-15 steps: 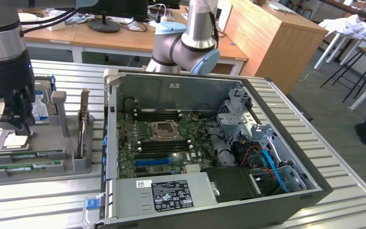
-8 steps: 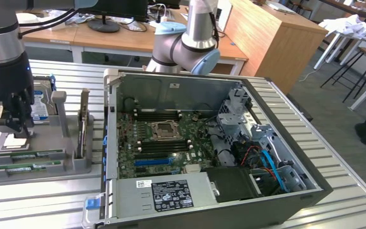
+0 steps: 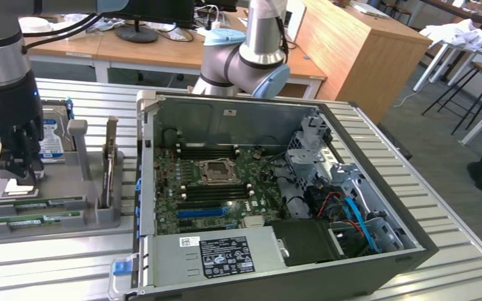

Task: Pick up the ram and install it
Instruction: 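Pick up the ram and move it above insertion slot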

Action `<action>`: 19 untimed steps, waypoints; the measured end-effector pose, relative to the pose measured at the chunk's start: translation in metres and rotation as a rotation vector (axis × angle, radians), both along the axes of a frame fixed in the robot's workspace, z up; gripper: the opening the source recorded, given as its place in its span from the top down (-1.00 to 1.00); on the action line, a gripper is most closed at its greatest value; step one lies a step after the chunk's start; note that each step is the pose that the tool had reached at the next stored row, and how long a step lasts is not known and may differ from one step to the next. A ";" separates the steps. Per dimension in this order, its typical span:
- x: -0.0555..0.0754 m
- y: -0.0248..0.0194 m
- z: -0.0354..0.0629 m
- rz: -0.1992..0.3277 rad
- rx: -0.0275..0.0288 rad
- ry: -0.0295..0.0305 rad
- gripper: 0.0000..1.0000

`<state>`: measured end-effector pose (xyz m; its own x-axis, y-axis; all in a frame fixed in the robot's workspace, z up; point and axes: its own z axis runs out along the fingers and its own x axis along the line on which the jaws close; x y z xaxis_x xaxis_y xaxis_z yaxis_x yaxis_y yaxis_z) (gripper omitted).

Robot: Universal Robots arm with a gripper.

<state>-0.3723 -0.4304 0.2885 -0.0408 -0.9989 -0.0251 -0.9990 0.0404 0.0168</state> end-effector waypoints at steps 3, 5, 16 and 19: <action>0.000 0.0000 0.0000 0.000 0.0000 0.0000 0.29; 0.000 -0.0001 0.0001 0.000 -0.0001 0.0000 0.29; 0.000 -0.0001 -0.0117 0.000 0.0000 0.0000 0.29; 0.000 -0.0001 -0.0150 0.000 0.0000 0.0000 0.29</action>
<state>-0.3723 -0.4305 0.2735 -0.0409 -0.9988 -0.0251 -0.9990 0.0405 0.0168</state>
